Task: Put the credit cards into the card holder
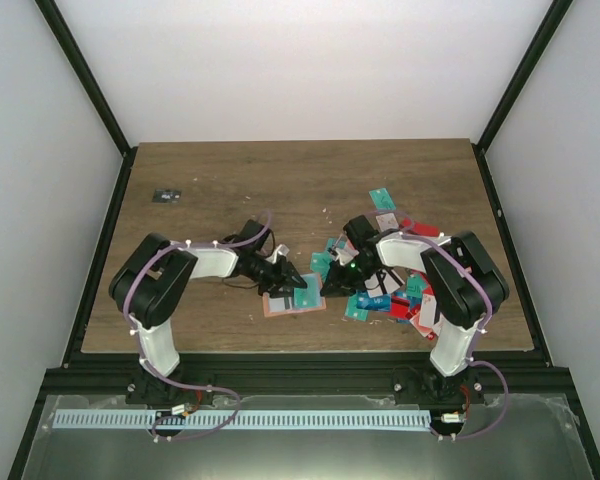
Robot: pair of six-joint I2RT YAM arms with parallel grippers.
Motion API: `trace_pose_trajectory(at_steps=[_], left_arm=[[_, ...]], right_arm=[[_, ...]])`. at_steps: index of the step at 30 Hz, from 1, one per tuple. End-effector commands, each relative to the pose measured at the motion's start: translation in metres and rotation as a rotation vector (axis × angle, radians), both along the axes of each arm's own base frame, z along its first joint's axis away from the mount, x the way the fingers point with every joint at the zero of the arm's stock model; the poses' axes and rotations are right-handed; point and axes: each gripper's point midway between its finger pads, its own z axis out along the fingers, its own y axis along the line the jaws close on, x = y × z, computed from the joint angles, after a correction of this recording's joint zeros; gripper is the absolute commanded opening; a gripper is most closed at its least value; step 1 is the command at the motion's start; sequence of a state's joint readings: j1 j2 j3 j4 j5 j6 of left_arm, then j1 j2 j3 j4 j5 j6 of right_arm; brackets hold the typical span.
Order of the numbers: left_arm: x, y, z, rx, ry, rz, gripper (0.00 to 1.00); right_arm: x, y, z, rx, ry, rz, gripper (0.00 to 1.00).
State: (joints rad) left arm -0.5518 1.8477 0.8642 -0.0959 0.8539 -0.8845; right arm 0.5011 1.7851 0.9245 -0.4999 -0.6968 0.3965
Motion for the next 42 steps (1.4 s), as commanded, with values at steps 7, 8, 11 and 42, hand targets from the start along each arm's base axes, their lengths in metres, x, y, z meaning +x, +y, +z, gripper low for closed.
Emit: trace_pose_trajectory(at_steps=[7, 8, 11, 42], left_arm=[[-0.027, 0.025, 0.004, 0.146, 0.01, -0.119, 0.58], [-0.027, 0.026, 0.005, 0.15, 0.006, -0.126, 0.58], [-0.027, 0.028, 0.013, 0.167, -0.013, -0.146, 0.63], [-0.084, 0.03, 0.01, 0.331, -0.065, -0.405, 0.3]], right_arm=[[0.02, 0.012, 0.018, 0.032, -0.048, -0.014, 0.14], [0.021, 0.013, 0.018, 0.035, -0.048, -0.016, 0.14], [0.024, 0.015, 0.02, 0.048, -0.047, -0.028, 0.14], [-0.008, 0.024, 0.011, 0.134, 0.035, -0.08, 0.1]])
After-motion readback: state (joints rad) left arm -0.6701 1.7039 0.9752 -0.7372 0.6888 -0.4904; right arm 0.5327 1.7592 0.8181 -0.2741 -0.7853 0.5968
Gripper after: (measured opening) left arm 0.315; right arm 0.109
